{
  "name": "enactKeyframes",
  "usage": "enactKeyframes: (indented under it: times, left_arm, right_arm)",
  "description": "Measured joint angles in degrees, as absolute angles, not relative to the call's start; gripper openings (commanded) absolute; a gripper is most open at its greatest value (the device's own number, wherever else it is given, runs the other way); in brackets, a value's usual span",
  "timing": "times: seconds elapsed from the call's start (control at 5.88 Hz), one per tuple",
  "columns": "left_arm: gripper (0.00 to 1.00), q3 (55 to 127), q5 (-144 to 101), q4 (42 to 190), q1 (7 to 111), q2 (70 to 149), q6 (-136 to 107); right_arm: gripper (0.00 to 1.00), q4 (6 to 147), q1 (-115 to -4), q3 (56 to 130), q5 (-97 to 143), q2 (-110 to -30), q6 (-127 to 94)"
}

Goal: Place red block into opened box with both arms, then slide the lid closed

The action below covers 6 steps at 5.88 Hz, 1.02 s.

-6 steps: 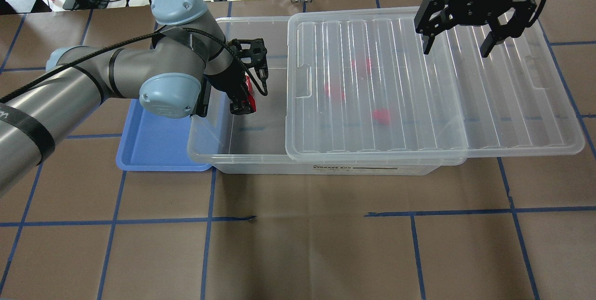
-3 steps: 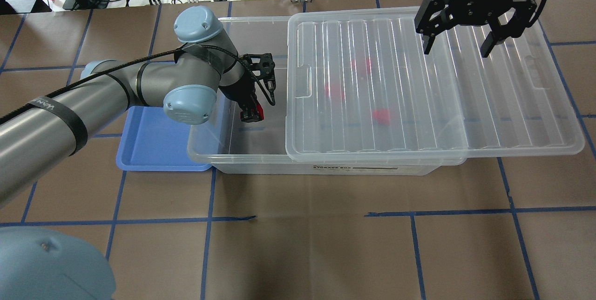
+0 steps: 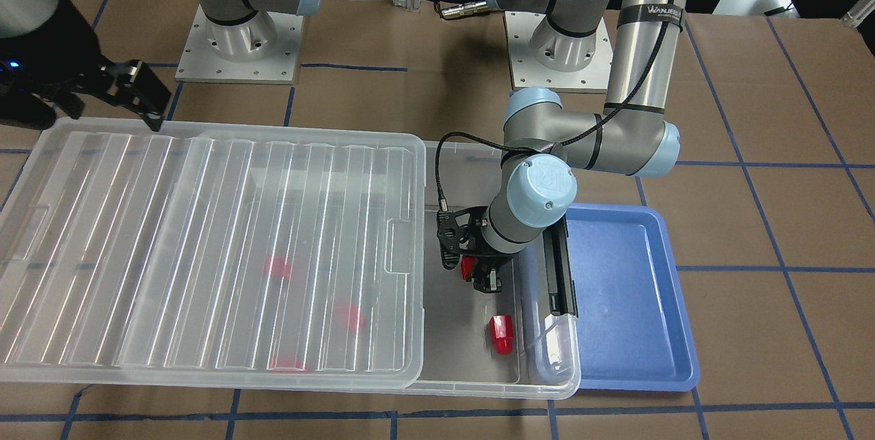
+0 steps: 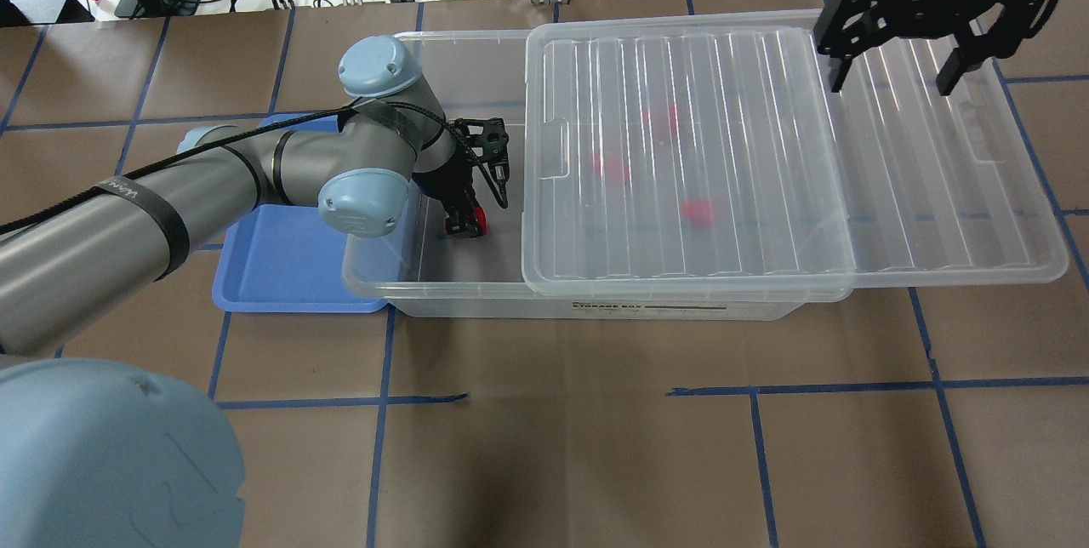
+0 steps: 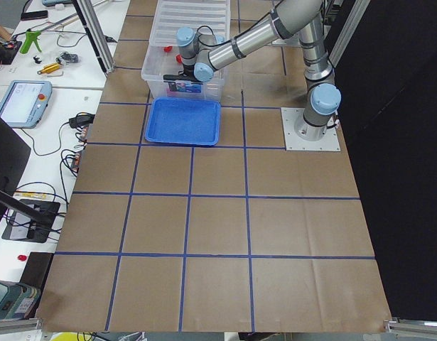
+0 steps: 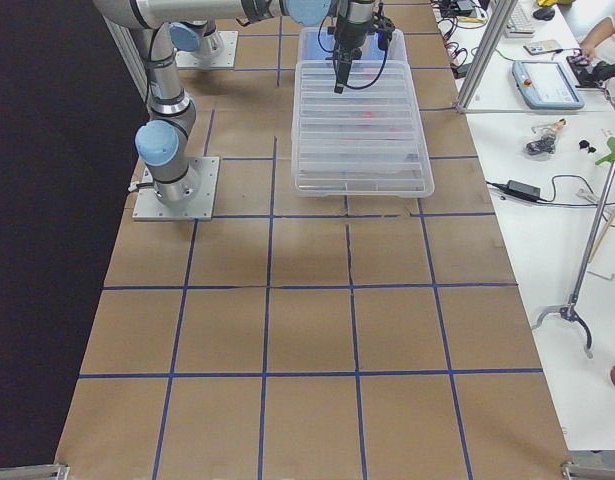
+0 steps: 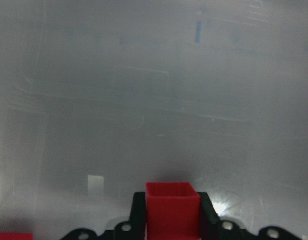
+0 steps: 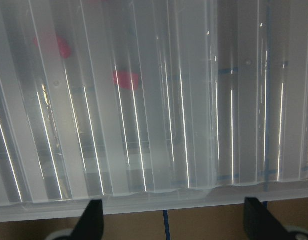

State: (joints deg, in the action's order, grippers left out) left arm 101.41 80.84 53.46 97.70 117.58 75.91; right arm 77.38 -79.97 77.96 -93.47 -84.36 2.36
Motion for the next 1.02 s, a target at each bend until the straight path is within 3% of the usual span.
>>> enactKeyframes:
  times: [0.51, 1.02]
  left_arm:
    - [0.93, 95.8, 80.5, 66.5, 97.4, 110.2, 74.5]
    - [0.98, 85.4, 80.9, 87.3, 96.9, 100.3, 58.1]
  right_arm:
    - [1.0, 80.4, -62.4, 78.0, -94.7, -81.3, 22.7]
    - [1.0, 91.5, -54.8, 79.9, -95.8, -71.9, 29.7]
